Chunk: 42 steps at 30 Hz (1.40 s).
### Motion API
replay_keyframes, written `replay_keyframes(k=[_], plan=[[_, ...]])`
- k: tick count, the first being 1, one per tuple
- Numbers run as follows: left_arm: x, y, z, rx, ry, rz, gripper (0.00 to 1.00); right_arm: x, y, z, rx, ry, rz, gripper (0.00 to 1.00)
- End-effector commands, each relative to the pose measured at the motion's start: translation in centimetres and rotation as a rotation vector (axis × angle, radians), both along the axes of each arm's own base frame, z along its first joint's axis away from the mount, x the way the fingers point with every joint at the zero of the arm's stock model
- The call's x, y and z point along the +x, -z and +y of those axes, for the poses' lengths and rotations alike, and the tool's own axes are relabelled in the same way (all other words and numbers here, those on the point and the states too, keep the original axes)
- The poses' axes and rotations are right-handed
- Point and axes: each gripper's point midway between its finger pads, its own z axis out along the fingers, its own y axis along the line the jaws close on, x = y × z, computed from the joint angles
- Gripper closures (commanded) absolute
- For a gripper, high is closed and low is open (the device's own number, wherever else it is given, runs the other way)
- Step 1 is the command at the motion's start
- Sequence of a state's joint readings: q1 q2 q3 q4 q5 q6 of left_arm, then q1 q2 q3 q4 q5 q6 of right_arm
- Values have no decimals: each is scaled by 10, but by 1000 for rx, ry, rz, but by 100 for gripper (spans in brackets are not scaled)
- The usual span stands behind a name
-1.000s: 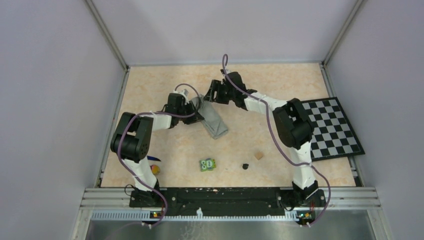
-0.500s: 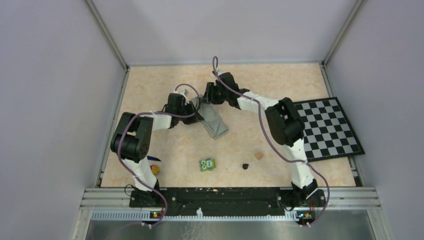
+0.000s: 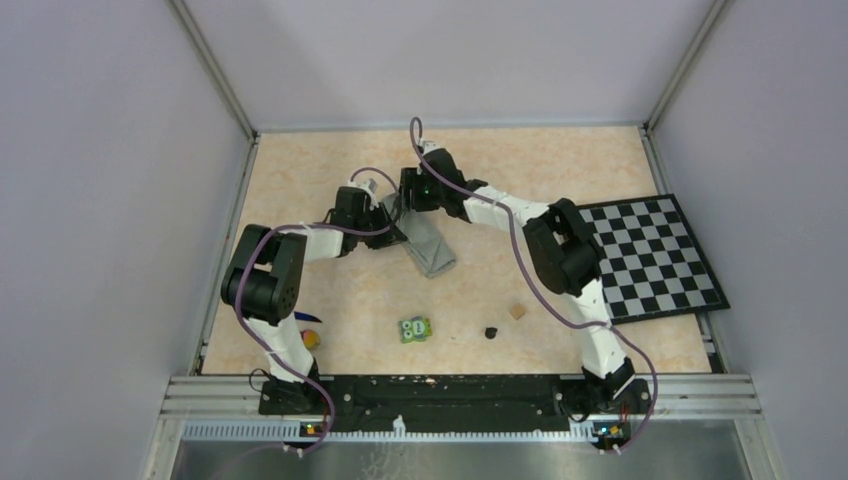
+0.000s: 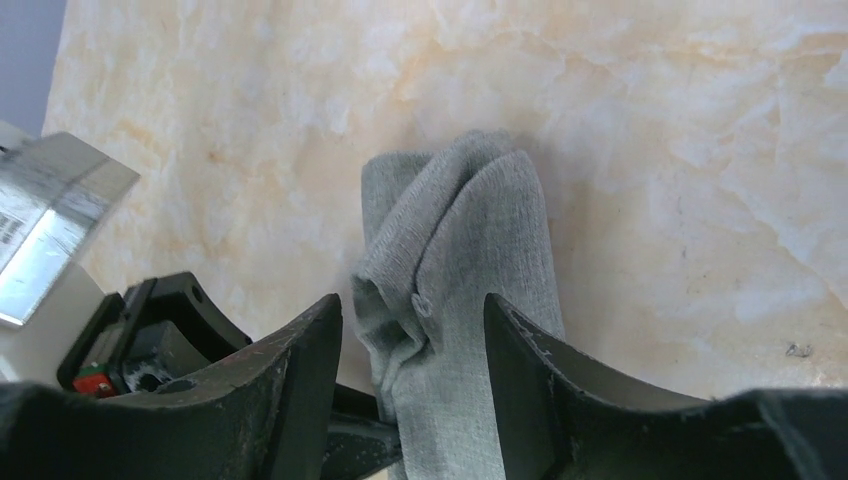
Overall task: Fold the napkin into a case and place the utensils inside
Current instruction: Stuff the top corner of the smaller-rectangle-folded napkin into the folded napkin.
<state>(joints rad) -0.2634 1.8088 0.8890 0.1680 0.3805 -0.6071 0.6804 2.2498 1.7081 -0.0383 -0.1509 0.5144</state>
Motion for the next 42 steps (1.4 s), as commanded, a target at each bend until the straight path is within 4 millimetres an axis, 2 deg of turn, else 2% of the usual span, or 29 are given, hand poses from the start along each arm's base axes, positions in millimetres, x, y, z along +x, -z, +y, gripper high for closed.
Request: replay_keyframes(k=[1,10,14,16,17,19,20,23,25,26,29,34,42], plan=[[-11,8,3,25,16,31,77,15,-28,5,-26,58,-96,47],[-10,8,3,24,11,29,78,17,-34,8,-31,76,-120,61],[-11,5,3,26,17,22,76,18,-38,8,-18,79,-127,80],[-12,-3,4,24,19,5,68,17,-41,10,-9,72,-130,97],[-11,-9,6,27,14,-13,61,17,-42,11,-2,68,-131,100],[-10,-22,15,48,-11,-51,43,16,-45,12,17,64,-132,100],[-5,-28,25,86,-53,-72,38,16,-46,10,23,71,-129,100],[15,-49,52,215,-151,-149,34,14,-47,8,40,85,-110,100],[31,-58,63,289,-176,-185,36,13,-49,7,55,92,-93,100],[36,-55,65,318,-178,-173,40,12,-49,6,60,97,-87,100],[53,-53,63,350,-153,-193,50,11,-53,1,81,113,-66,100],[72,-50,50,434,-90,-254,56,15,-65,-2,125,119,-73,100],[87,-37,42,554,-45,-289,58,16,-61,-5,143,120,-48,100]])
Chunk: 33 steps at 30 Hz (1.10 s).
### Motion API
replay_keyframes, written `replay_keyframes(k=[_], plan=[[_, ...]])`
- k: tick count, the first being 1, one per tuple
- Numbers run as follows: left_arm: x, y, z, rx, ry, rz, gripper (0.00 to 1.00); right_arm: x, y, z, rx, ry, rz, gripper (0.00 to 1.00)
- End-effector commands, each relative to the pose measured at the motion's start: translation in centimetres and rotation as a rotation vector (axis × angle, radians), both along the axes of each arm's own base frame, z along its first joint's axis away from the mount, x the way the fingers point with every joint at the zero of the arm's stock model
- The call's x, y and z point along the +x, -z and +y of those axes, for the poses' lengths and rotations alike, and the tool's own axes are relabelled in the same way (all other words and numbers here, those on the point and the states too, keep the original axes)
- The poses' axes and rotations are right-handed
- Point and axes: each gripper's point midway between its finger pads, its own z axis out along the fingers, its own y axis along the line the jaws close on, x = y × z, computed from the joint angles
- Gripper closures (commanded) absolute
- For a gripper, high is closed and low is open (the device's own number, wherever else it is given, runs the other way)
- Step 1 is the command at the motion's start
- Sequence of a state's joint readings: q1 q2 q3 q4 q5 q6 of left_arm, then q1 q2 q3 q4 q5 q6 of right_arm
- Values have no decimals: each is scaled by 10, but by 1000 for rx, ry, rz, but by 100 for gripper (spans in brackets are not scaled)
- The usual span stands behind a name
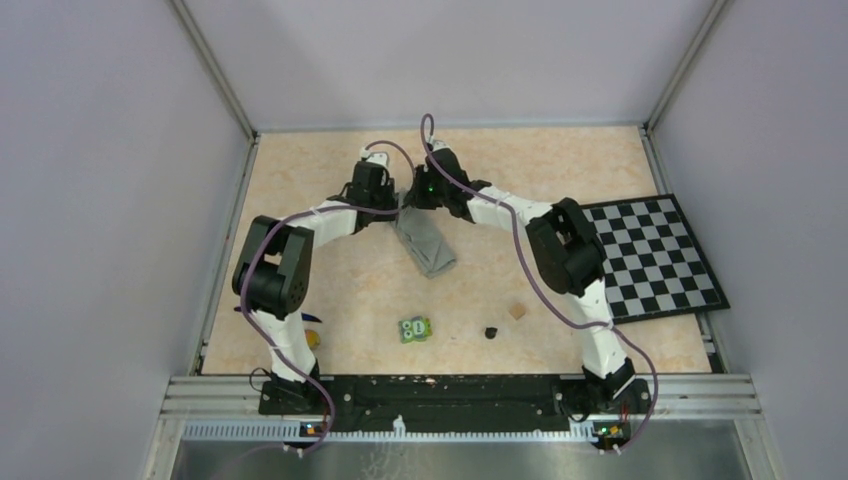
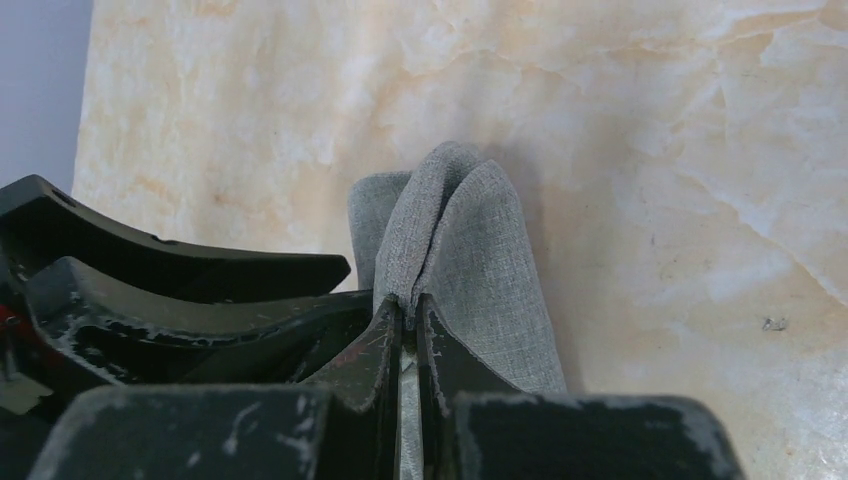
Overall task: Fold the napkin into a case and place the utensils inside
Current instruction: Stuff the top corner of the smaller-rectangle-folded napkin into the folded napkin.
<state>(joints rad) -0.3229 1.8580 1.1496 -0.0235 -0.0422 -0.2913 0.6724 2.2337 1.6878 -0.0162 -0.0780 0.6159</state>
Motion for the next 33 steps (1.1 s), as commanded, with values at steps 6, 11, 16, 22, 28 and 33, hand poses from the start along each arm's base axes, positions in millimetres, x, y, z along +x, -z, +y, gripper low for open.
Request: replay_keyframes(k=[6,11,16,22,28,33], plan=[[27,-10,-1,162,0,-113,57,6,-52,6,105,-7,-69,100],[33,-11,-6,193,14,-137,58,5,-50,7,104,-11,-62,100],[36,-11,-14,207,28,-149,62,4,-51,7,106,-14,-62,100],[39,-15,-16,217,13,-173,70,3,-47,8,100,-18,-49,100],[40,-16,-15,219,4,-176,82,2,-44,9,104,-26,-32,100],[35,-26,-18,179,16,-203,92,2,-36,18,121,-47,1,100]])
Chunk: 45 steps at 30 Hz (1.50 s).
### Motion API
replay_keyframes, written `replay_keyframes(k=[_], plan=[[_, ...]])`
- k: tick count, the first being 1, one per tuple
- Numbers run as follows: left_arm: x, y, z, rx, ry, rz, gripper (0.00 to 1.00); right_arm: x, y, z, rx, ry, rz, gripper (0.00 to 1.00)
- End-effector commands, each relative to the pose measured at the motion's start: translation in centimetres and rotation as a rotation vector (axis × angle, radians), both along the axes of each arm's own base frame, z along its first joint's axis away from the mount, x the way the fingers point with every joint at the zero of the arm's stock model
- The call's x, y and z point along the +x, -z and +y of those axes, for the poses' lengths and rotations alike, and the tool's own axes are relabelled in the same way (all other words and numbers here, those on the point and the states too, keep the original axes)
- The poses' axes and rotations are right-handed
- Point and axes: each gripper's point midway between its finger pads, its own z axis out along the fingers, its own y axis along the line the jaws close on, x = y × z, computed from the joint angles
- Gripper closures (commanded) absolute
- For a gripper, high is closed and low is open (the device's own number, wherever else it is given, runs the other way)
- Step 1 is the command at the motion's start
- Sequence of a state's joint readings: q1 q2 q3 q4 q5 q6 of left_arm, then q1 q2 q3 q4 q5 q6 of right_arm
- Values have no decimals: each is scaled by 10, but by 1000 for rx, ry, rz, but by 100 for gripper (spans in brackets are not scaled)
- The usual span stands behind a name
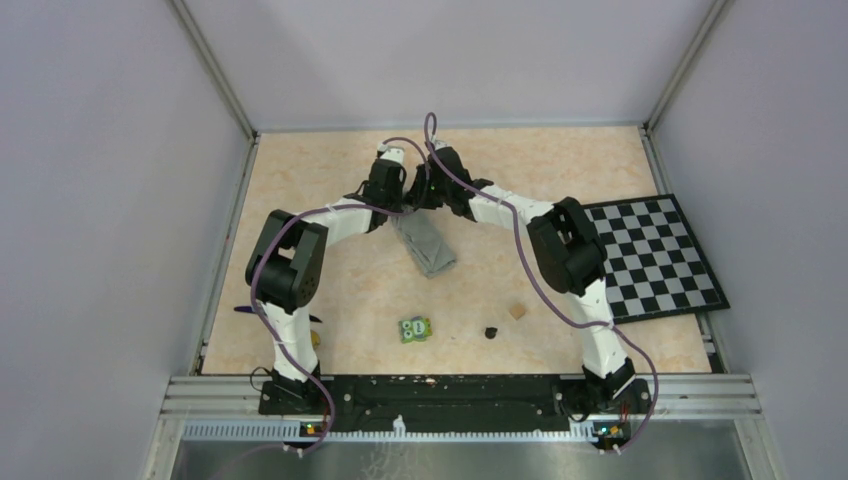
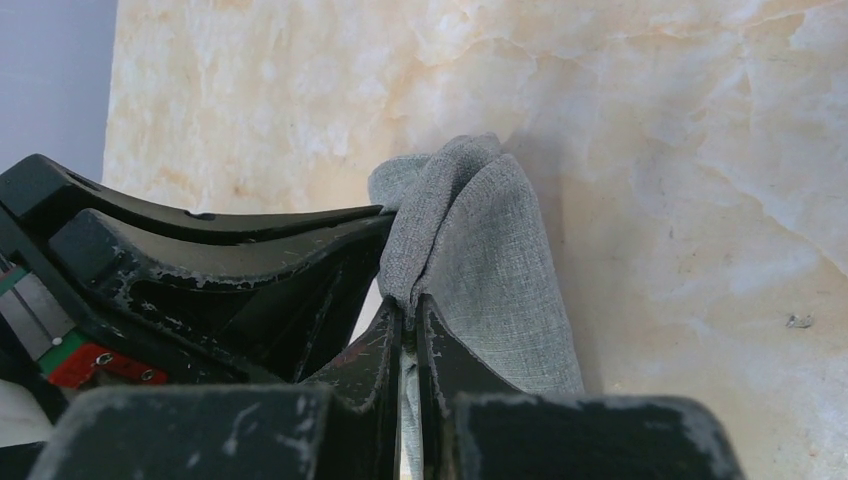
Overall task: Fold the napkin into a case and place the utensils inside
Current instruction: Stuff the top corner of the smaller-rectangle-folded napkin into the folded napkin.
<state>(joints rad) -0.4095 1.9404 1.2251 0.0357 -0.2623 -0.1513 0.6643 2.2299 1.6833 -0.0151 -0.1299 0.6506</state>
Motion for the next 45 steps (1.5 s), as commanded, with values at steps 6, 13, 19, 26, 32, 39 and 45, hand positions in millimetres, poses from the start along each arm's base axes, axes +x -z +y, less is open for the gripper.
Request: replay_keyframes(k=[6,13,19,26,32,39,45], plan=[[5,-24,-13,-87,41,-86,100,9,-20,27,109,-46,6,100],[2,-24,-3,-164,30,-85,100,12,3,33,93,-55,59,100],[1,-28,-3,-250,47,-90,100,11,19,29,71,-48,85,100],[3,-37,-2,-328,69,-116,100,3,26,25,71,-60,100,100],[0,-49,-5,-355,100,-164,100,0,32,25,65,-65,117,100],[-9,-51,-12,-398,125,-163,100,6,38,36,99,-116,86,100],[-13,-36,6,-418,24,-122,100,2,28,33,106,-172,65,100]])
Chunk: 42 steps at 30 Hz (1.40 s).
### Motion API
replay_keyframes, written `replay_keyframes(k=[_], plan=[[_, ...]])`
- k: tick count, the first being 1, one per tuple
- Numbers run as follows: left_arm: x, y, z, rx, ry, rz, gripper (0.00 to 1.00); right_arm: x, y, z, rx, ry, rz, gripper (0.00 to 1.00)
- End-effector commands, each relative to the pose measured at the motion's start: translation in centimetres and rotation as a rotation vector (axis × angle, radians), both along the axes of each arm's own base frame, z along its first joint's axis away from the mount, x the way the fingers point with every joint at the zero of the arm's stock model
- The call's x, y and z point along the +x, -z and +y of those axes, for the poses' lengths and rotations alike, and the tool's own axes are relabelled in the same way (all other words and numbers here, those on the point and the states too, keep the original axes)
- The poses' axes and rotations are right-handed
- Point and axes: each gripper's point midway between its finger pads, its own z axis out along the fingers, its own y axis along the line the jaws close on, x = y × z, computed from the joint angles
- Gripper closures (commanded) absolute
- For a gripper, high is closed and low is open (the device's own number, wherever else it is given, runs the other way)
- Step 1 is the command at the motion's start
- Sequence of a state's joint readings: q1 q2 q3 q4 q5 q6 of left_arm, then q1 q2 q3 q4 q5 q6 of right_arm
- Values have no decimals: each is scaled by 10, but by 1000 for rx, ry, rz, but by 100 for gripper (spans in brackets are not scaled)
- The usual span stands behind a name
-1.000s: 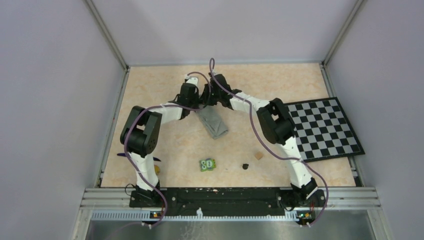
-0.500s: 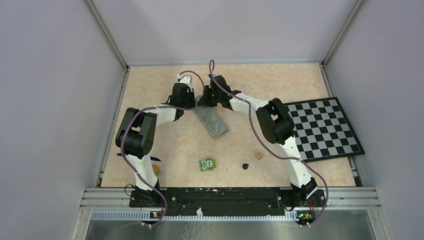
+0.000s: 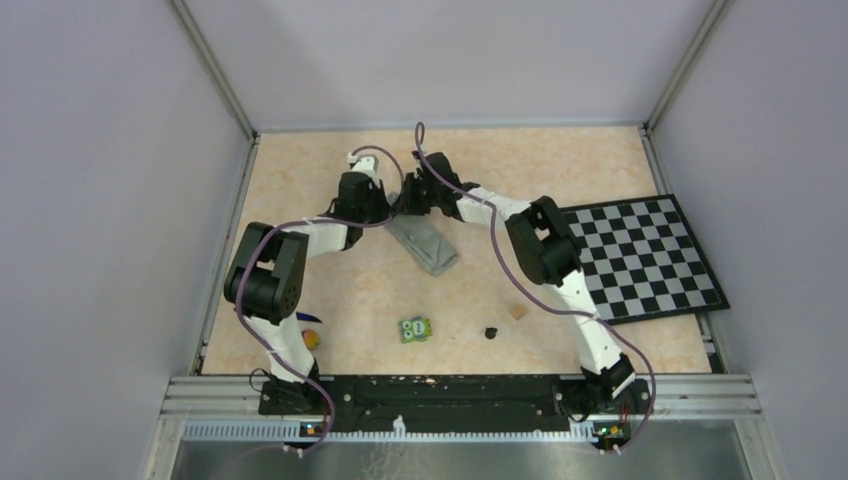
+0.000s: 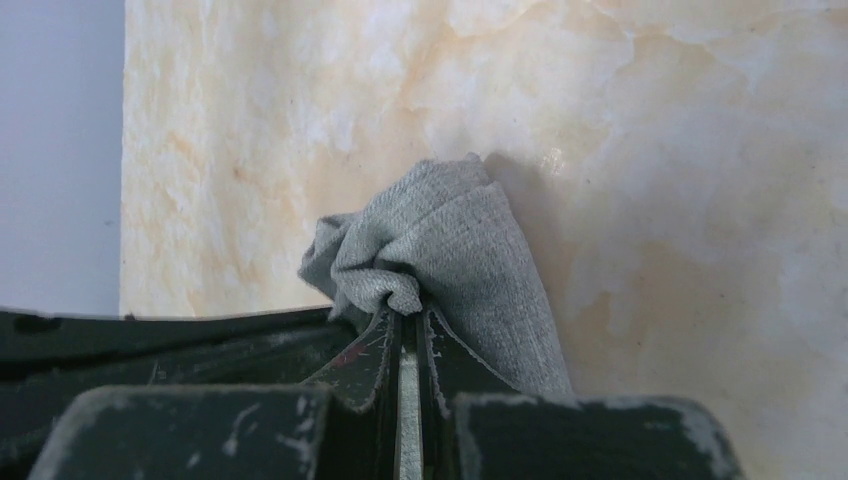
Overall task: Fold the napkin into a case and place the utensils inside
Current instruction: Stuff the top corner of the smaller-rectangle-folded napkin into the folded napkin.
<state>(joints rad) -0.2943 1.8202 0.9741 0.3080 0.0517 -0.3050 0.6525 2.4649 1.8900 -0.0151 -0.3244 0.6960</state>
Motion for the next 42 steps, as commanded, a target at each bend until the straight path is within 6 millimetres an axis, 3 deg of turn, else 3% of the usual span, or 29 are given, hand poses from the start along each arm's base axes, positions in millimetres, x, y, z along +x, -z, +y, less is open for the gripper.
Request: replay_keyframes(k=[1,5,7,13,17,20,25,30,34,36,42], plan=[[7,-27,8,-82,-65,-63,100,-7,-27,-11,27,-39,-65,100],[7,-22,20,-95,-97,-42,100,-13,-50,-36,8,-26,-81,100],[7,-22,23,-99,-97,-44,100,-13,-50,-42,-21,-45,-65,100],[6,-30,20,-108,-68,-66,100,-22,-28,-41,-63,-102,-15,100],[6,-36,12,-126,-19,-86,100,-26,-40,-39,-115,-116,-72,100],[3,-40,7,-140,18,-100,100,-27,-53,-34,-99,-134,-102,100],[-4,-49,0,-165,67,-142,100,-30,-40,-12,-72,-189,-53,100],[-6,-39,-2,-181,63,-101,100,-32,-28,20,48,-221,-11,100],[-7,-27,5,-172,14,-65,100,-33,-23,21,72,-234,-8,100],[-8,-22,10,-158,-8,-51,100,-35,-41,15,95,-234,-46,86],[-10,-14,16,-152,-23,-36,100,-28,-77,-11,125,-209,-119,68]])
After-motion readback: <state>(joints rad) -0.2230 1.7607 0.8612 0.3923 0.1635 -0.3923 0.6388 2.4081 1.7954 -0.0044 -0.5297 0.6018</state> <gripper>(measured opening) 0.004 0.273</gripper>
